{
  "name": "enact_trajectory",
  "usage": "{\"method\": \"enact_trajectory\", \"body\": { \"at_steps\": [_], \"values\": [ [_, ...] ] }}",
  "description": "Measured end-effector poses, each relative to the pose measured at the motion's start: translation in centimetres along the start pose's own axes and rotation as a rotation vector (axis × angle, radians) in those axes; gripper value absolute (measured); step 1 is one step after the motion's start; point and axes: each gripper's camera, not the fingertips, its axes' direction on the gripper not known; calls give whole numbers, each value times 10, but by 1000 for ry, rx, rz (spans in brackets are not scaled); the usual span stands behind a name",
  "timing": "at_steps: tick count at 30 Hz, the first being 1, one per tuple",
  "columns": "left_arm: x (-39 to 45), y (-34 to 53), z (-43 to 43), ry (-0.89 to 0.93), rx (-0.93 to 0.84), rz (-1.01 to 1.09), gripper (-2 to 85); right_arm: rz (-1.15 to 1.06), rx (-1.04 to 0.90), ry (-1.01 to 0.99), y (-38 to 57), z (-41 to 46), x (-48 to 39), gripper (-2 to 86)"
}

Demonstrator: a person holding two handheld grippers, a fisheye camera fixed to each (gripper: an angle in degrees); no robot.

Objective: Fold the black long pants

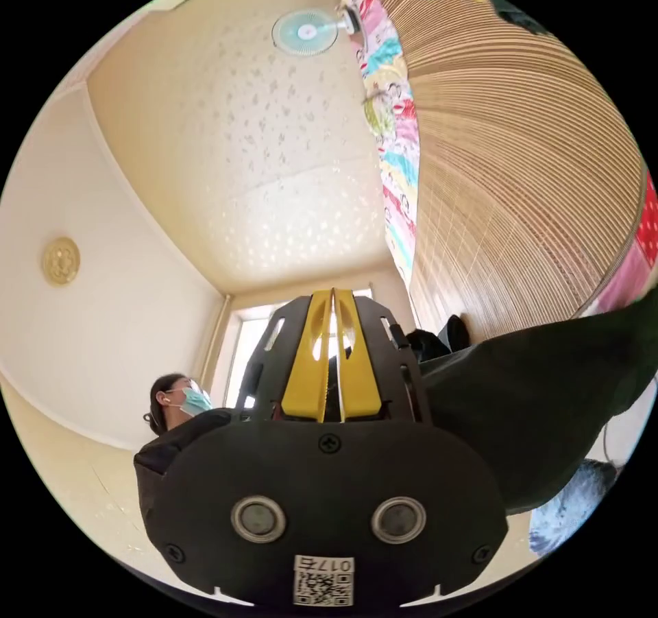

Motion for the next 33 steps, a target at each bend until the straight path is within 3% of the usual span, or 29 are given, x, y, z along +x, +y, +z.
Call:
{"method": "enact_trajectory", "body": {
  "at_steps": [4,10,14,17,19,20,23,29,33],
  "values": [
    [112,-42,40,112,-36,267,1,-102,-176,59,-23,58,-17,9],
    [317,-55,124,480,8,679,0,-263,-490,155,-34,162,-46,30],
    [420,-23,264,620,-232,731,1,-280,-647,144,-42,223,-46,119],
    [468,39,364,736,-418,746,3,-194,-756,11,-56,263,-24,237],
    [477,79,424,801,-540,666,5,-4,-931,-245,-57,299,13,299],
    [479,107,460,790,-630,606,6,28,-970,-273,-55,308,22,307],
    [478,163,507,616,-751,577,15,-56,-929,-353,-55,320,38,280],
    [421,123,485,493,-702,430,43,-138,-740,-578,-95,279,54,219],
    [341,102,443,517,-578,242,76,-317,-864,-577,-98,272,31,203]
  ]
}}
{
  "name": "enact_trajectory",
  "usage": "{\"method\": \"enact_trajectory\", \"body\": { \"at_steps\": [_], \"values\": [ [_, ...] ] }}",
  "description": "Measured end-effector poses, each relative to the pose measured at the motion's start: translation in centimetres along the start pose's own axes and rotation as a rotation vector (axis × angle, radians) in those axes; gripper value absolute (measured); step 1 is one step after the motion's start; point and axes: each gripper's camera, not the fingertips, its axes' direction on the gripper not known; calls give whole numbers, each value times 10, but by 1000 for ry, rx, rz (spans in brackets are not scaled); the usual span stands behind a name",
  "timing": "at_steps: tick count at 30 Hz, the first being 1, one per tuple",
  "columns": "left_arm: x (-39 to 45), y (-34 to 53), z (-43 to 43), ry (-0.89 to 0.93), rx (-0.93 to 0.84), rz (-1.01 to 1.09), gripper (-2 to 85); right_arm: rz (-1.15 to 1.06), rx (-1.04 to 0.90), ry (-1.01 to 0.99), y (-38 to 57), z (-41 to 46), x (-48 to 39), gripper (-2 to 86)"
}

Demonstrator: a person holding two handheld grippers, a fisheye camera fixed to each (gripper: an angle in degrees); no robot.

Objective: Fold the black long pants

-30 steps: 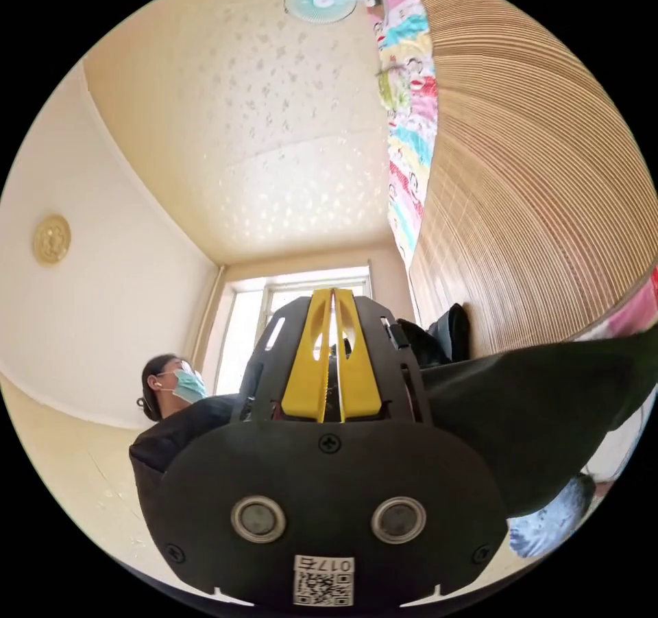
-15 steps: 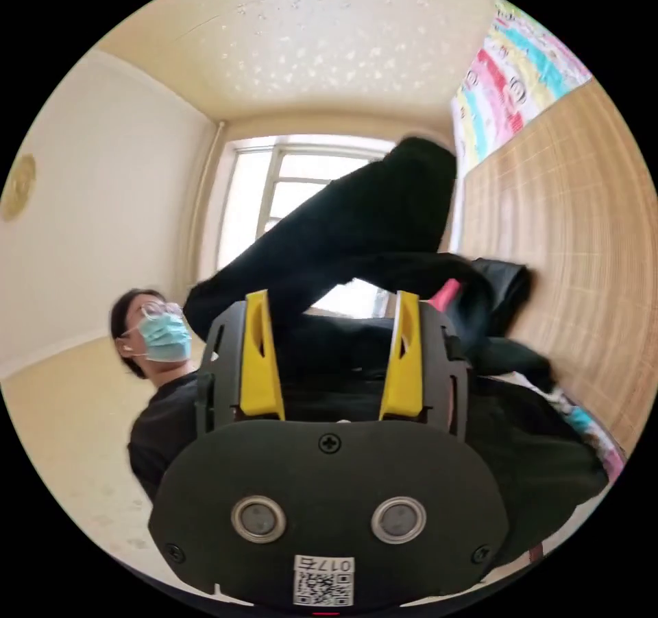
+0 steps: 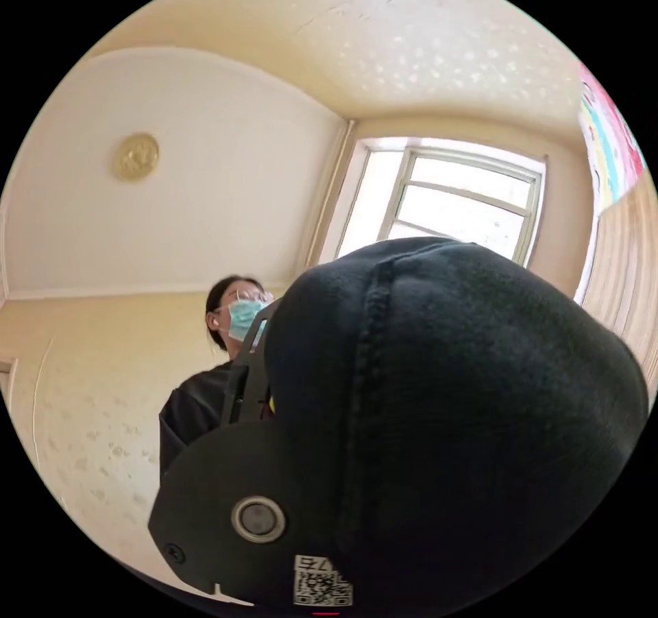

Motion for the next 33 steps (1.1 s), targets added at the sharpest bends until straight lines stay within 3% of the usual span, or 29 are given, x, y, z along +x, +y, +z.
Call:
{"method": "enact_trajectory", "body": {
  "at_steps": [5,8,13,17,20,23,26,28,31,33],
  "values": [
    [-77,57,-100,-182,252,-373,122,-200,-334,40,-8,56,-34,190],
    [-111,69,-141,-144,377,-451,168,-268,-597,84,3,107,-41,183],
    [-184,50,-146,-159,321,-475,165,-209,-910,130,52,183,4,173],
    [-282,114,-137,264,439,-665,160,-206,-851,202,74,176,22,166],
    [-296,150,-132,379,481,-692,124,-266,-718,151,83,144,8,161],
    [-289,158,-157,307,503,-675,128,-342,-611,69,91,116,-7,155],
    [-270,154,-211,195,586,-640,174,-427,-629,36,97,118,-19,149],
    [-259,145,-241,85,549,-642,191,-491,-676,-8,101,131,-26,143],
    [-250,117,-252,-8,394,-653,218,-518,-762,-57,104,156,-19,135],
    [-262,94,-211,125,185,-673,212,-499,-798,-75,103,172,-6,129]
  ]
}}
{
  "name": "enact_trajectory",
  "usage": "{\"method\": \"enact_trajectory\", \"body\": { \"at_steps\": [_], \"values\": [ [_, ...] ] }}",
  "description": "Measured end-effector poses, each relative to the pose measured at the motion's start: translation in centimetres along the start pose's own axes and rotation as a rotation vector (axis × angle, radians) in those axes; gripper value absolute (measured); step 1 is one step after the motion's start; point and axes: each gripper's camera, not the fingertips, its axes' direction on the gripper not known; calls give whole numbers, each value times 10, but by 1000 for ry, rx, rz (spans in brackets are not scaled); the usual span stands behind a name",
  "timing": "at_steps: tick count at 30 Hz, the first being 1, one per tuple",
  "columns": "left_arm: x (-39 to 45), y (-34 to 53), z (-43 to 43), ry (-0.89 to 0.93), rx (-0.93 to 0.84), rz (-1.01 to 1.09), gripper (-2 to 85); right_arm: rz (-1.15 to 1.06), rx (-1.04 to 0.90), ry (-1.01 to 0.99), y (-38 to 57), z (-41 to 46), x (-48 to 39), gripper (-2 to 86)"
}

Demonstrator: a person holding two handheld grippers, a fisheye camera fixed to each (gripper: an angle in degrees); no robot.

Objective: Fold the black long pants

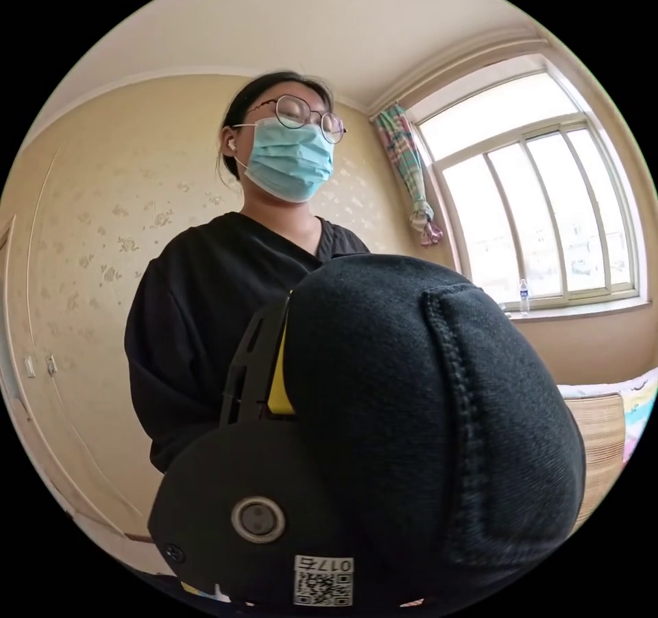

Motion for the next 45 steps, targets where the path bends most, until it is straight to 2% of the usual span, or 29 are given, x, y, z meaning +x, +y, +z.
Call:
{"method": "enact_trajectory", "body": {
  "at_steps": [2,5,8,10,11,14,16,19,22,26,28,30,32,33,34,37,42,45],
  "values": [
    [-13,-4,40,119,-114,-23,196,14,-6,-34,-2,11,17,123],
    [-35,8,42,279,42,19,132,14,-23,-94,-5,30,32,112],
    [-22,31,18,430,217,216,84,33,-107,-67,-9,52,27,98],
    [6,45,-1,459,279,361,74,130,-133,-27,-5,60,25,86],
    [29,55,-15,426,306,456,70,161,-131,-10,-3,61,25,86],
    [88,78,-42,328,321,660,65,310,-147,240,13,64,16,99],
    [122,93,-49,260,318,764,64,508,-205,435,29,70,18,120],
    [173,121,-41,67,271,905,63,755,-239,605,52,75,25,130],
    [200,155,-20,-30,243,1032,61,933,-123,691,69,65,22,133],
    [199,178,21,-15,148,1090,58,806,104,782,47,66,-5,180],
    [197,180,47,-56,86,1067,58,672,178,721,14,85,-9,215],
    [194,181,92,-156,-16,1026,59,637,145,623,-11,110,6,229],
    [188,183,124,-217,-91,1005,60,741,1,648,-26,138,31,231],
    [185,186,138,-242,-134,1001,60,796,-81,697,-30,153,42,219],
    [184,189,144,-251,-154,1003,60,809,-82,655,-28,158,47,200],
    [184,207,142,-275,-142,1005,61,767,22,491,-18,155,40,129],
    [188,227,121,-303,-167,971,65,621,13,552,-43,155,-3,73],
    [199,235,114,-328,-221,985,72,547,82,579,-59,138,-32,58]
  ]
}}
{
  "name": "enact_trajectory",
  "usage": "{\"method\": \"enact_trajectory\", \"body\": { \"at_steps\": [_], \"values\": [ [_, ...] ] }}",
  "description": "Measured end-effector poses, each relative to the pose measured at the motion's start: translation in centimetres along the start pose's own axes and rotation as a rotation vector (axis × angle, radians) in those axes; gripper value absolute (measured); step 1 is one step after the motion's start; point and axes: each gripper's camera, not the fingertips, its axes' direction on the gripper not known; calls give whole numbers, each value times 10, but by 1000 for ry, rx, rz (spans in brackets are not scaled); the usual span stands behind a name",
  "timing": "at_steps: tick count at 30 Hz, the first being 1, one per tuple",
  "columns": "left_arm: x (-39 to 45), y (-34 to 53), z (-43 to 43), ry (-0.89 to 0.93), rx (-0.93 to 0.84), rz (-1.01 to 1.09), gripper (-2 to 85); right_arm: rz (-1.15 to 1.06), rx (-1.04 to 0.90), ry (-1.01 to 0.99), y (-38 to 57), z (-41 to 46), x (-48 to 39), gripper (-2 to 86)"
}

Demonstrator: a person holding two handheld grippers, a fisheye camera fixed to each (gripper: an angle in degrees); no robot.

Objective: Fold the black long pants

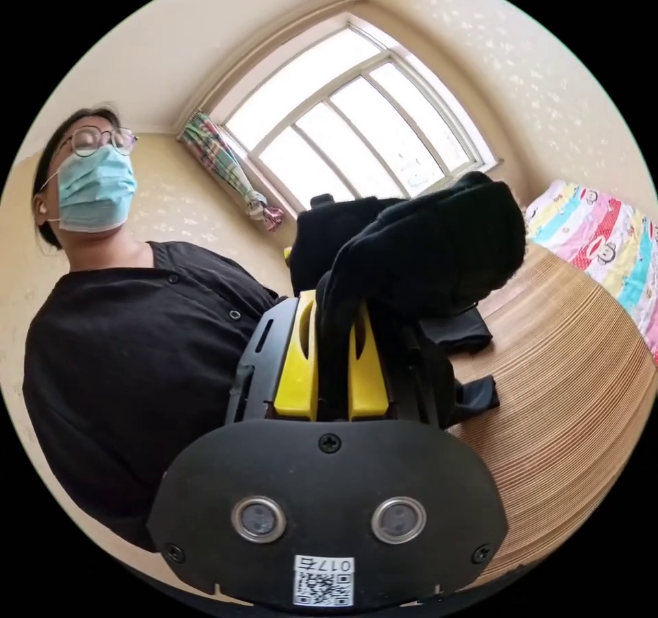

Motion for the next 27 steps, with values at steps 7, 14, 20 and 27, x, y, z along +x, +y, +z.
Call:
{"method": "enact_trajectory", "body": {
  "at_steps": [7,14,20,27],
  "values": [
    [-84,24,-67,-33,62,-439,101,-209,273,-77,-11,-84,-54,57],
    [-86,-38,-78,-174,102,-264,76,-290,507,-89,-35,-163,-80,52],
    [-274,-195,-175,-382,321,-560,103,82,441,719,-206,-269,-5,60],
    [-407,-132,-170,-818,33,-790,136,582,400,1027,-169,-275,101,68]
  ]
}}
